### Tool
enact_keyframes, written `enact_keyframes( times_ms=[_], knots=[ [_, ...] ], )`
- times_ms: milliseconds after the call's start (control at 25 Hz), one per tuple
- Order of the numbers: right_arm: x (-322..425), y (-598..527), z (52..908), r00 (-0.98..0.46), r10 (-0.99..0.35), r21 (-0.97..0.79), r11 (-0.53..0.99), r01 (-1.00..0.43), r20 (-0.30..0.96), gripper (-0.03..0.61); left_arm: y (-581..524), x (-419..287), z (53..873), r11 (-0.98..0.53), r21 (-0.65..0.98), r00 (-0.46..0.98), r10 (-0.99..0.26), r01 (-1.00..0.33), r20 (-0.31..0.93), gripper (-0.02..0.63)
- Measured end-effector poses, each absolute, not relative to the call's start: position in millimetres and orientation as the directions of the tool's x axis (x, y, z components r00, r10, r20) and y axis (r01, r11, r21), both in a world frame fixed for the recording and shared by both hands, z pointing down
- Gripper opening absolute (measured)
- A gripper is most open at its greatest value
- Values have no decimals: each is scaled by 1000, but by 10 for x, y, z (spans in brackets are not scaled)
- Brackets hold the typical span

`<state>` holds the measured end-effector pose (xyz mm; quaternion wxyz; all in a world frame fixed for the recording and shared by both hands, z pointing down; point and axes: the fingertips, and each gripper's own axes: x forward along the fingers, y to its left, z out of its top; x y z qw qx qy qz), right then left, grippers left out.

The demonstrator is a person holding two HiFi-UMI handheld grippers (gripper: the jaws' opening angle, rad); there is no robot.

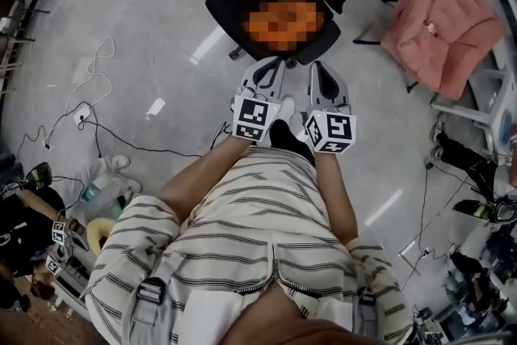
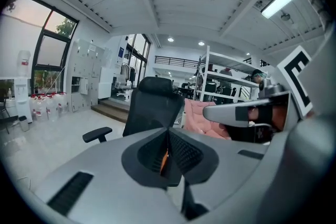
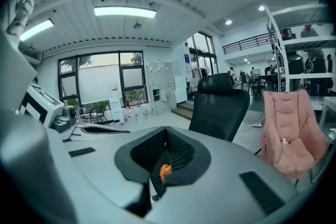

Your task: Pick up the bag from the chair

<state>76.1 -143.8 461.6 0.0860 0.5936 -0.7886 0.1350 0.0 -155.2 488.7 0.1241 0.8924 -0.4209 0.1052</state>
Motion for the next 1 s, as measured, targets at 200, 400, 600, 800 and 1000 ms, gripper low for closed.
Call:
enact_keyframes(
  times_ms=[200, 400, 600, 800, 1000],
  knots=[
    [861, -1513, 4656, -317, -900, -142, 287, -947, 299, 18, -1618, 124, 5016, -591, 136, 599, -731, -795, 326, 23],
    [925, -1596, 4795, -344, -884, -155, 310, -938, 315, 18, -1724, 192, 5187, -565, 157, 580, -732, -810, 358, 23],
    [967, -1663, 4961, -366, -869, -173, 325, -930, 334, 18, -1826, 232, 5402, -538, 169, 557, -730, -826, 396, 23],
    [975, -1683, 5114, -379, -854, -184, 334, -925, 355, 18, -1883, 251, 5628, -504, 193, 534, -723, -842, 440, 23],
    [976, -1695, 5246, -385, -844, -188, 338, -922, 373, 18, -1964, 252, 5799, -473, 199, 507, -727, -859, 462, 25]
  ],
)
